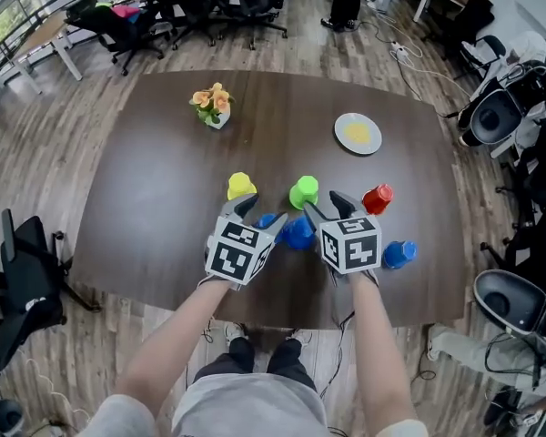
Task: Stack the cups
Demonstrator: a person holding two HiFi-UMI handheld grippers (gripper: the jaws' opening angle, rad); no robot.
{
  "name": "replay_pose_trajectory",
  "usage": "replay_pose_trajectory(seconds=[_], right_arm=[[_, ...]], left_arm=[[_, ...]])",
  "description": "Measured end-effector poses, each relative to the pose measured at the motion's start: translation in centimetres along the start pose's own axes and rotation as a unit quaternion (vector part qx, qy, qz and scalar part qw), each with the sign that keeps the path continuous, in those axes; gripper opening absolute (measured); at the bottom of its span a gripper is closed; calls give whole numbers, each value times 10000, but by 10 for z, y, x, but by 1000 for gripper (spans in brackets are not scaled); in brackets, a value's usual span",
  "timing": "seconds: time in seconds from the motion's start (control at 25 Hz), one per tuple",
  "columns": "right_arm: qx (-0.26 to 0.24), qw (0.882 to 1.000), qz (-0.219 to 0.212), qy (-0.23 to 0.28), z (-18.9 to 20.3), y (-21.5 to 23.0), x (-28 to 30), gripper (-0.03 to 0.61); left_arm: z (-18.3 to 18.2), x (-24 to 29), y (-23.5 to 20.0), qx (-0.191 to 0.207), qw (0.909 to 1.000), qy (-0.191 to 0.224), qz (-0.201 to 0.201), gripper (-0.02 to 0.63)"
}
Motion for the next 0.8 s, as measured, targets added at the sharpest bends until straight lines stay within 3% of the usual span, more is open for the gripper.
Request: replay_pose_trajectory(seconds=[0.4, 0.56, 0.6, 0.8], right_arm=[[-402, 9960, -579, -555, -6, 14, 50, 247], [-600, 9926, -624, -847, 2, 15, 59, 242], [-619, 9926, -619, -843, 2, 16, 60, 212], [-606, 9953, -300, -690, 0, 31, 42, 207]], left_arm=[[-12, 4, -6, -98, 9999, 34, -97, 273], [-11, 4, -7, -171, 9998, 40, -137, 273], [-11, 4, -8, -188, 9997, 43, -153, 273], [-9, 8, -4, -167, 9998, 28, -86, 273]])
Point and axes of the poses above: the fingertips, and each gripper's own axes: x forward along the fingers, y to its right, z out of its underside, the point moved 3 cm from there along -x, backward along the fingers, and after that the axes turned 5 degrees about -x, right-handed, at the moved point
